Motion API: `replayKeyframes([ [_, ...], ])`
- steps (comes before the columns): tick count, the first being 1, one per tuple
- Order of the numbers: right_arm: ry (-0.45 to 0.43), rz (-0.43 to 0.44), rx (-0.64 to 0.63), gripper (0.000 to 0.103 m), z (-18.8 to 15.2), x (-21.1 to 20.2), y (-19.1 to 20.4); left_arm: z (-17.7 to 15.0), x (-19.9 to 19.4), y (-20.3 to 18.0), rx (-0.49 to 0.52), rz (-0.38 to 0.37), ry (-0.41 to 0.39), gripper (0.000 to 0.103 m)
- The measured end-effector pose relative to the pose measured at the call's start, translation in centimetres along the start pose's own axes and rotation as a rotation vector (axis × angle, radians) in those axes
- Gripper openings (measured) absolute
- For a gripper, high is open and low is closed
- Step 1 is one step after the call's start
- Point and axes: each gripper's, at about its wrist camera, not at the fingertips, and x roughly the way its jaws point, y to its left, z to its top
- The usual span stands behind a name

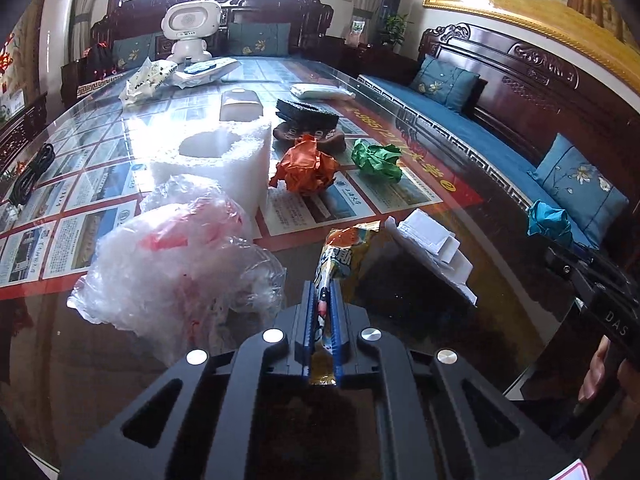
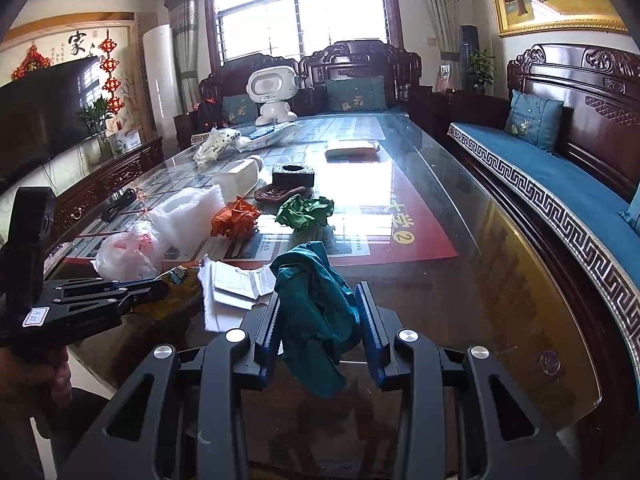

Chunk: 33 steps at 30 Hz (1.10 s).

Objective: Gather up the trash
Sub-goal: 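Carry both items over the yellow bin and open the right tool to drop the cloth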

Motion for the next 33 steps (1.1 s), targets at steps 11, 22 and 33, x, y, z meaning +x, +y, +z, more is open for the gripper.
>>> replayKeyframes([
  [11, -0.017, 0.014, -0.018, 0.035, 0.4, -1.2, 1.1, 0.5, -3.6, -0.8, 0.019, 0.018, -0.097, 0.005],
  [22, -0.069, 0.023, -0.056, 0.035, 0.6, -5.0, 3.3, -0.2, -8.1, -2.2, 0.057, -0.008, -0.173, 0.005],
  [33, -0.097, 0.066, -0.091, 0.035, -1.5, -10.2, 5.7, -4.0, -13.4, -4.1, 0.098, -0.040, -0.219, 0.005],
])
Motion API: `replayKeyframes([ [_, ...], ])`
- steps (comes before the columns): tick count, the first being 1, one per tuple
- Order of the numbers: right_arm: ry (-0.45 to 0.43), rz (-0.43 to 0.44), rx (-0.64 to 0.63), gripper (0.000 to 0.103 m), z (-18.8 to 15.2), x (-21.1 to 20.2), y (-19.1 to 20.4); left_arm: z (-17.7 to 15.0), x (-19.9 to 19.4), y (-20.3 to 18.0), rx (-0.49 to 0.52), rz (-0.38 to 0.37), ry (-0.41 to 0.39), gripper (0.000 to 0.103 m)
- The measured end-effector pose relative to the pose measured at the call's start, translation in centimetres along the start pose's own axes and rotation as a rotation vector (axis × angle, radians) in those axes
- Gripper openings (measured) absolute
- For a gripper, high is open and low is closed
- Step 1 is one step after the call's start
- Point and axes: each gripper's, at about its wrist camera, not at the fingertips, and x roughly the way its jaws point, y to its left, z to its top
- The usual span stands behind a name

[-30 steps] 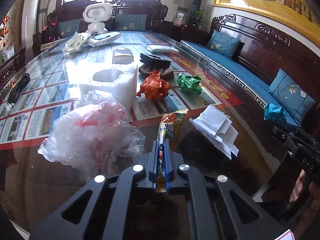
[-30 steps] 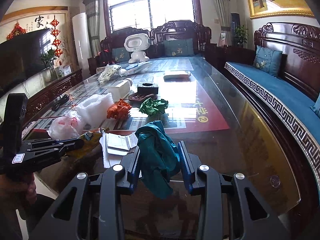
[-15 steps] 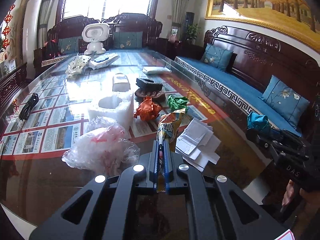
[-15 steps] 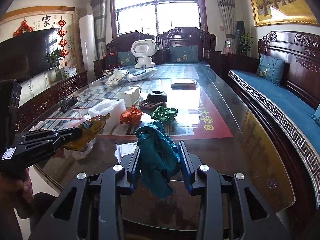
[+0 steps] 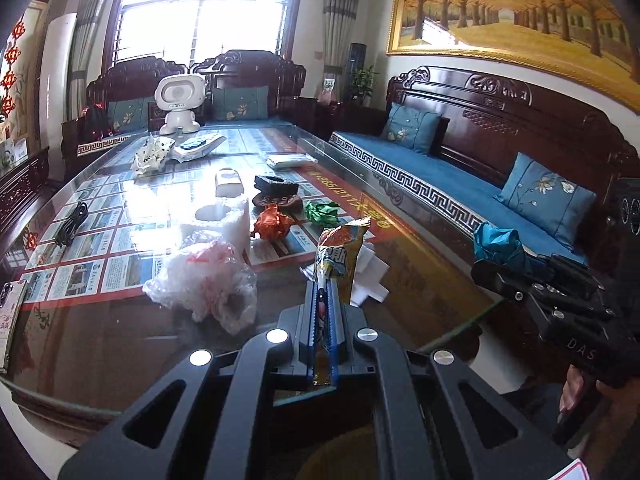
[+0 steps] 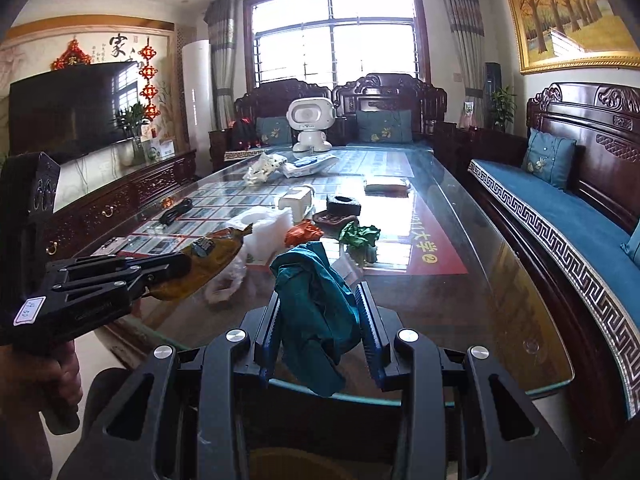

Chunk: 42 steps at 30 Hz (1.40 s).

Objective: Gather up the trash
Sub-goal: 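Carry both items over the yellow bin and open the right tool to drop the cloth, then open the left tool to drop the snack wrapper into the yellow bin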

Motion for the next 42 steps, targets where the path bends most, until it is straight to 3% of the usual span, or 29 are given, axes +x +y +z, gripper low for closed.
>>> replayKeyframes([
  [11, 0.064, 0.009, -0.019, 0.035, -6.2, -4.6, 3.6, -7.6, -4.3, -1.5, 0.045, -0.050, 0.080, 0.005],
  [22, 0.193, 0.002, 0.011, 0.037, -12.5, -5.2, 5.1, -14.4, -5.4, -2.4, 0.042, -0.085, 0.195, 0.005],
  [24, 0.209, 0.000, 0.020, 0.045, -13.1, -5.2, 5.2, -15.4, -5.1, -2.4, 0.041, -0.084, 0.227, 0.005],
  [25, 0.211, -0.002, 0.022, 0.057, -13.2, -5.3, 5.2, -16.0, -4.9, -2.4, 0.037, -0.083, 0.240, 0.005],
  [26, 0.200, -0.008, 0.020, 0.063, -13.3, -5.5, 5.3, -16.3, -4.8, -2.3, 0.035, -0.082, 0.253, 0.005],
  [42, 0.169, -0.042, 0.063, 0.063, -13.4, -6.2, 3.0, -17.8, -3.7, -5.3, 0.097, -0.161, 0.321, 0.007],
])
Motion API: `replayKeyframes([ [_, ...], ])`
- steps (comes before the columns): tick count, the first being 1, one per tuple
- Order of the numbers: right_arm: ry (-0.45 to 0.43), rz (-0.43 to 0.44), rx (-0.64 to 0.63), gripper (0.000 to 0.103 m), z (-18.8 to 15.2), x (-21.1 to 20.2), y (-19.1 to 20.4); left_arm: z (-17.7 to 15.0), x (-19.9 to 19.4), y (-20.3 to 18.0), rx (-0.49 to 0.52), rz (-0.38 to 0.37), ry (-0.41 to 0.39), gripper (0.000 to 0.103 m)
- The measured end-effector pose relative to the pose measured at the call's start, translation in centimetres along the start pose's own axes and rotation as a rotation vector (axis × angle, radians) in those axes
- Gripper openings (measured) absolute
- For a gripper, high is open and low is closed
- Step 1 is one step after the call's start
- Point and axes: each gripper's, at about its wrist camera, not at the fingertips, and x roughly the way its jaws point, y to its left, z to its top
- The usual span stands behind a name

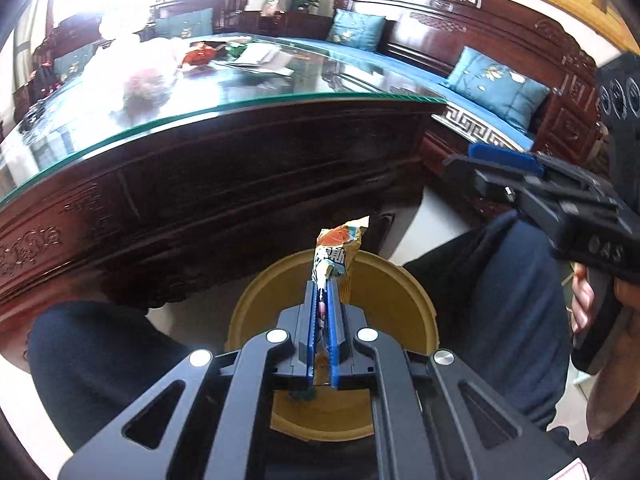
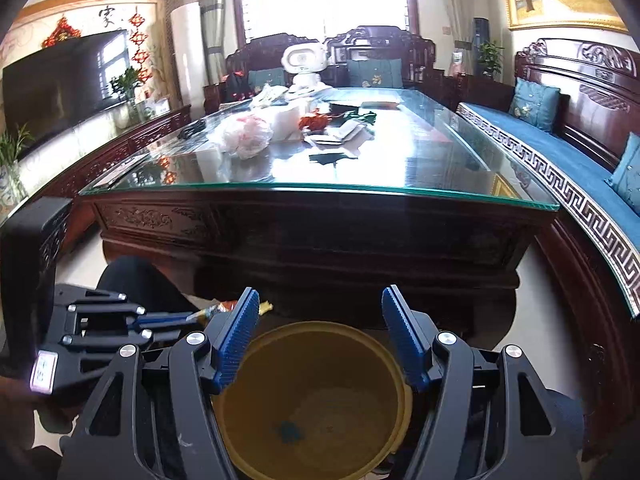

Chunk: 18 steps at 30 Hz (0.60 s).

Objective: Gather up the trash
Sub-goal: 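Open the left tool to drop the snack wrapper into the yellow bin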

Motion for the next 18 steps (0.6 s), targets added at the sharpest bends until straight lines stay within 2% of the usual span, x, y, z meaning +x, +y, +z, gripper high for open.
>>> replayKeyframes([
  [2, -0.002, -0.007, 0.006, 0.063, 0.2, -0.1, -0.3, 0.0, 0.2, -0.4, 0.001, -0.024, 0.009, 0.013],
  [4, -0.005, -0.009, 0.007, 0.063, 0.2, -0.2, -0.5, 0.1, 0.4, -0.8, 0.013, -0.027, 0.010, 0.037],
  [6, -0.007, -0.009, 0.007, 0.063, 0.2, -0.2, -0.6, 0.3, 0.3, -1.2, 0.025, -0.011, -0.004, 0.045],
  [18, -0.006, 0.023, -0.011, 0.061, 1.0, 0.5, -0.1, 1.9, -0.1, -1.1, 0.030, 0.035, -0.044, 0.045],
])
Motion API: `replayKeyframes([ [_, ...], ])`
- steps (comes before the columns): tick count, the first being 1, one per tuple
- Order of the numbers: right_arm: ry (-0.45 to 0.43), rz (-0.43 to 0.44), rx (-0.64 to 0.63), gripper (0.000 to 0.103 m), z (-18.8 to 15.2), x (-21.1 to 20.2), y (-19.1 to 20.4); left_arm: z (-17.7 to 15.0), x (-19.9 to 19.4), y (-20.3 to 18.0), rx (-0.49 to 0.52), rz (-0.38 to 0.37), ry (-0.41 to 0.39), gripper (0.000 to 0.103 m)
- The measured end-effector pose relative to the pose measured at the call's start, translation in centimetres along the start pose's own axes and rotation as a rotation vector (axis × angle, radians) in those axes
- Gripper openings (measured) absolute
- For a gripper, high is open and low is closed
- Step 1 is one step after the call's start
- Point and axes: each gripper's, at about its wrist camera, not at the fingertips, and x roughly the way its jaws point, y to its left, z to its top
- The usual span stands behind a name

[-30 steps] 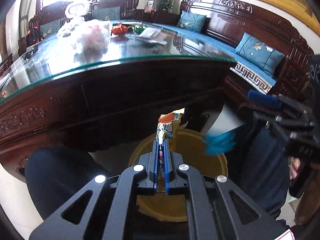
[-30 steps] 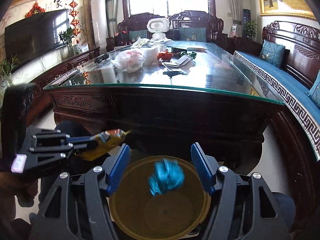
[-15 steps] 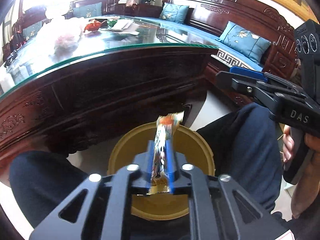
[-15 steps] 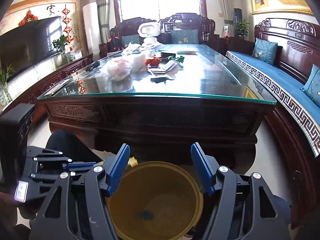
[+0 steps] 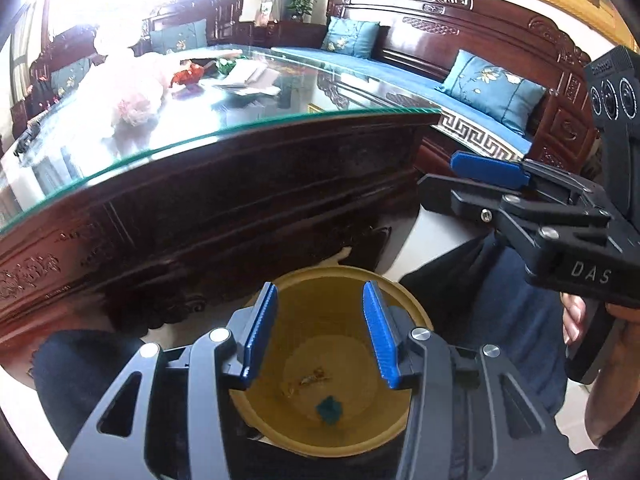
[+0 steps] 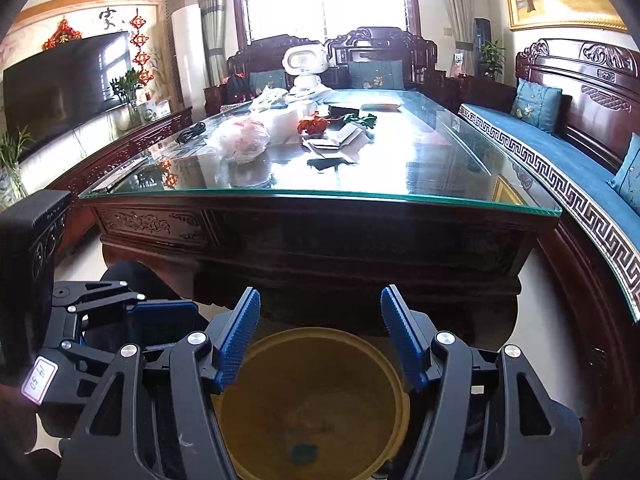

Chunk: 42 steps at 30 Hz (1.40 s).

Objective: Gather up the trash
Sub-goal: 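Open the left tool to drop the snack wrapper into the yellow bin, then move both open tools back over the table toward the remaining trash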

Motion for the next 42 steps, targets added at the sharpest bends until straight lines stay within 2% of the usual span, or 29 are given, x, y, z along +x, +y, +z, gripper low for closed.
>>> replayKeyframes([
  [4, -0.007, 0.011, -0.003, 0.061, 0.7, 0.3, -0.1, 0.9, -0.2, 0.8, -0.014, 0.021, -0.017, 0.046],
  [10, -0.021, 0.023, -0.017, 0.059, 2.8, 1.5, -0.1, 3.4, -0.5, 2.9, -0.053, 0.063, -0.063, 0.052],
  [13, -0.033, 0.031, -0.021, 0.058, 4.4, 2.2, -0.2, 5.3, -0.9, 4.1, -0.070, 0.094, -0.105, 0.060],
  [21, -0.062, 0.039, -0.026, 0.058, 8.7, 4.2, -0.6, 9.7, -1.4, 7.8, -0.133, 0.151, -0.173, 0.068],
  [27, -0.056, 0.050, -0.016, 0.058, 12.0, 6.9, -1.2, 12.8, -1.0, 10.7, -0.173, 0.186, -0.210, 0.070],
  [30, -0.053, 0.054, -0.017, 0.058, 13.6, 8.3, -1.4, 14.2, -0.6, 12.0, -0.184, 0.214, -0.223, 0.081],
  [32, -0.054, 0.056, -0.012, 0.058, 14.4, 9.0, -1.6, 15.1, -0.2, 12.6, -0.183, 0.238, -0.229, 0.082],
  [34, -0.051, 0.060, -0.009, 0.058, 15.3, 9.8, -1.8, 15.8, 0.2, 13.3, -0.189, 0.245, -0.233, 0.092],
  [35, -0.050, 0.061, -0.009, 0.059, 15.6, 10.2, -1.8, 16.2, 0.4, 13.5, -0.196, 0.249, -0.239, 0.093],
  [36, -0.047, 0.065, -0.013, 0.060, 15.8, 10.5, -1.9, 16.4, 0.4, 13.8, -0.198, 0.247, -0.245, 0.094],
  [37, -0.046, 0.066, -0.014, 0.065, 16.0, 10.7, -1.8, 16.7, 0.6, 13.9, -0.199, 0.245, -0.244, 0.094],
  [38, -0.046, 0.065, -0.014, 0.075, 16.2, 11.0, -1.9, 16.9, 0.8, 14.1, -0.199, 0.245, -0.242, 0.094],
  [40, -0.056, 0.060, -0.017, 0.088, 16.5, 11.3, -2.0, 17.4, 1.1, 14.4, -0.197, 0.254, -0.239, 0.097],
  [42, -0.055, 0.046, -0.027, 0.089, 16.8, 11.8, -2.0, 17.7, 1.3, 14.7, -0.201, 0.269, -0.237, 0.099],
])
